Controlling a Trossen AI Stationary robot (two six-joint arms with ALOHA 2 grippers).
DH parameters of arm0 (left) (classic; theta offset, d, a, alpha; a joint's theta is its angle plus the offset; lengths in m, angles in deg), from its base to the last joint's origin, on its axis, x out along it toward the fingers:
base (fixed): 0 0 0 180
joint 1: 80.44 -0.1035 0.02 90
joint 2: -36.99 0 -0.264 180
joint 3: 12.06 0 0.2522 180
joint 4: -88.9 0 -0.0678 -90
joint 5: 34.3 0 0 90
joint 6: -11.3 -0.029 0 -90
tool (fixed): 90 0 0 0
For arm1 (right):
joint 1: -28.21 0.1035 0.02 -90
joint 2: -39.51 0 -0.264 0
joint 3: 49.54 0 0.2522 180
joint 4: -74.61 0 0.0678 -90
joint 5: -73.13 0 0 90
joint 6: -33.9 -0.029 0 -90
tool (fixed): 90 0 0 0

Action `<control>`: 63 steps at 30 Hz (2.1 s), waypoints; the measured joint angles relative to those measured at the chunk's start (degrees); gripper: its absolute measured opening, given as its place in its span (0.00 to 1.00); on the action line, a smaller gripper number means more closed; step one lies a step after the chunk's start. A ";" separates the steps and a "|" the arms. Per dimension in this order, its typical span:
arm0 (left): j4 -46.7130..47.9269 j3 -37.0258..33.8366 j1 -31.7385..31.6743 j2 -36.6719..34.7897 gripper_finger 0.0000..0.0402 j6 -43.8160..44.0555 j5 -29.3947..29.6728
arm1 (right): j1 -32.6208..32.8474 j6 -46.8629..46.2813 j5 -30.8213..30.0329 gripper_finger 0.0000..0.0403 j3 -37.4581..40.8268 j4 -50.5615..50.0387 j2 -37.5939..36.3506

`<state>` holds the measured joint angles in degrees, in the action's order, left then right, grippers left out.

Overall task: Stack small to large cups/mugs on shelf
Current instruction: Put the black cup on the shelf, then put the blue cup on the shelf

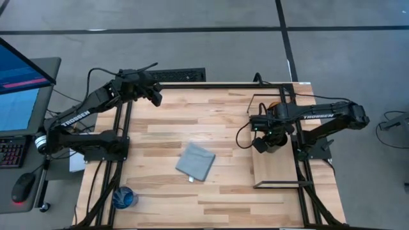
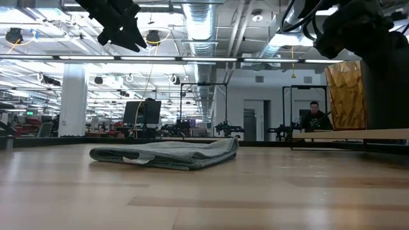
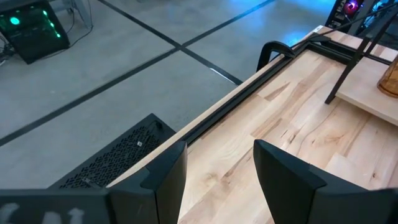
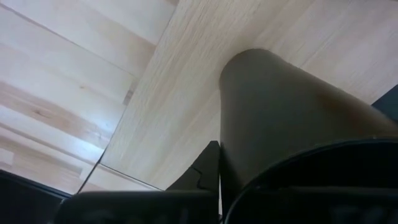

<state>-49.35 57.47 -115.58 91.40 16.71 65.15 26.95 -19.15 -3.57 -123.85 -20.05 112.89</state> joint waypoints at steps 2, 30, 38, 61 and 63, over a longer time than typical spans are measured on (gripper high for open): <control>0.00 0.00 0.00 0.00 0.44 0.00 0.00 | 0.00 -0.01 -0.07 0.11 -0.02 0.00 -0.02; 0.00 0.00 0.00 0.00 0.44 0.92 -0.02 | 0.13 -0.51 -0.61 0.38 -0.04 -0.02 0.00; -0.02 0.00 0.00 0.00 0.44 1.31 -0.02 | 0.15 -0.47 0.97 0.47 -2.04 -2.23 0.00; -0.64 -0.02 0.09 -0.02 0.44 0.56 -4.94 | -0.39 3.54 -12.19 0.48 -25.65 -3.58 -0.02; -0.53 -0.02 0.09 -0.02 0.44 -0.23 -7.09 | -0.39 6.52 -14.53 0.47 -26.65 2.19 -0.02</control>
<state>-49.88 57.44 -115.49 91.38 16.48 58.06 26.56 -12.62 -18.10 -150.50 -17.86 112.87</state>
